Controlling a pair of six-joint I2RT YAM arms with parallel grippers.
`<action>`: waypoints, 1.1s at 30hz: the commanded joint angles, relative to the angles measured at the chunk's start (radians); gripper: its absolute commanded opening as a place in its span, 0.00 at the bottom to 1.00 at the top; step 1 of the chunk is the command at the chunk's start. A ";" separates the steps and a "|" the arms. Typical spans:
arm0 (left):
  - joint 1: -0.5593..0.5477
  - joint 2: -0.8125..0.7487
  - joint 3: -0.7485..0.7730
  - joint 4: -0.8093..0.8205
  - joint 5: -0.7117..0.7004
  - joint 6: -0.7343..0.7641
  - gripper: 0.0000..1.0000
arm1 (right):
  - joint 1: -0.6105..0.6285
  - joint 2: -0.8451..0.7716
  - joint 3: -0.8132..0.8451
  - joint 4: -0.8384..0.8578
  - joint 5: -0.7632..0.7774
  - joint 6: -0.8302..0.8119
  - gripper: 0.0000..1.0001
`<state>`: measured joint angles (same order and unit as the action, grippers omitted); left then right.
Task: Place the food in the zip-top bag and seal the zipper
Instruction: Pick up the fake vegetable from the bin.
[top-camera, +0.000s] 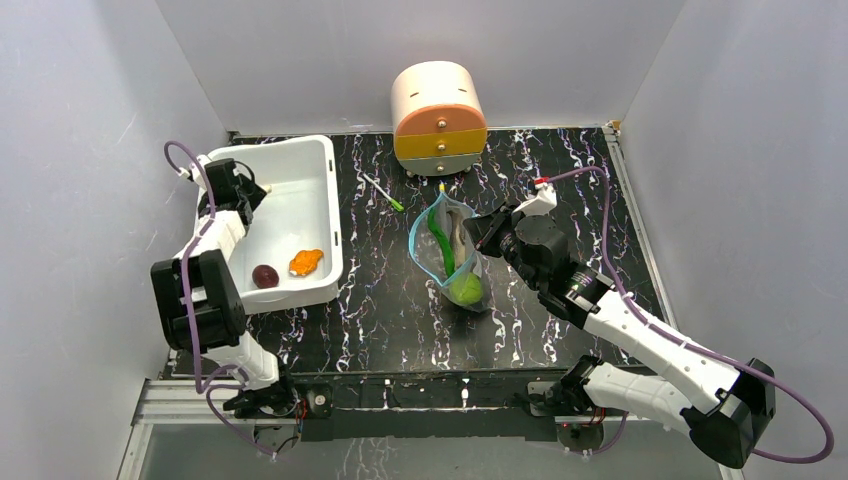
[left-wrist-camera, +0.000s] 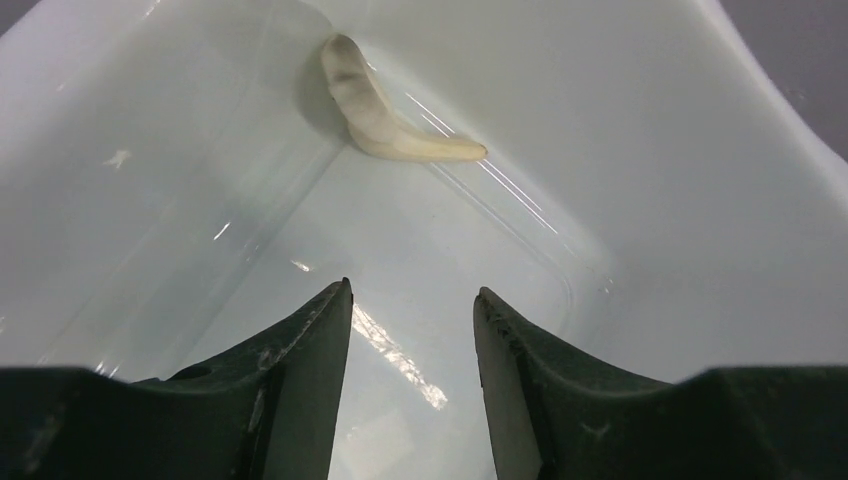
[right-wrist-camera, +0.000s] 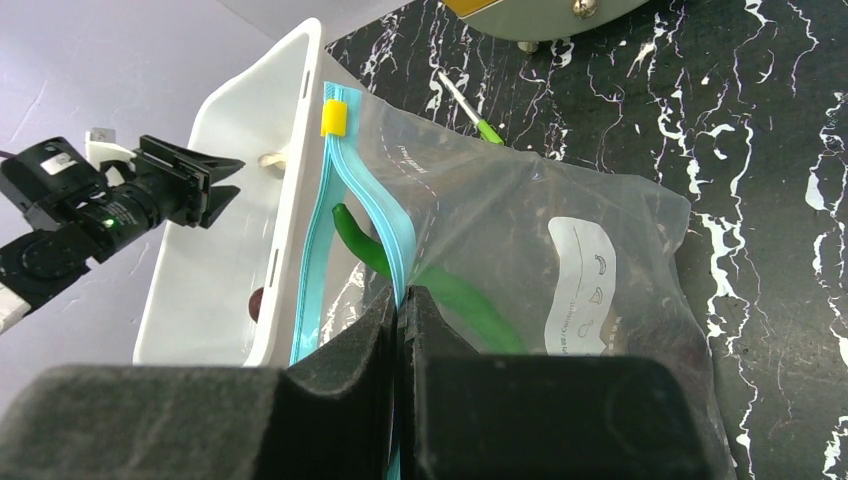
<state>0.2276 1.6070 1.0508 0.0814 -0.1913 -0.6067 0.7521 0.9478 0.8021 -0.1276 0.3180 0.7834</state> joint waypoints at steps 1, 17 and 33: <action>0.012 0.018 0.004 0.091 -0.080 0.008 0.46 | 0.002 -0.027 0.034 0.054 0.030 -0.004 0.00; 0.035 0.246 0.141 0.114 -0.086 0.021 0.46 | 0.001 -0.018 0.032 0.043 0.048 -0.026 0.00; 0.042 0.361 0.233 0.133 -0.128 0.037 0.40 | 0.002 0.026 0.068 0.032 0.109 -0.075 0.00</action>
<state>0.2562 1.9633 1.2385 0.2001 -0.2783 -0.5823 0.7521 0.9649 0.8120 -0.1337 0.3882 0.7341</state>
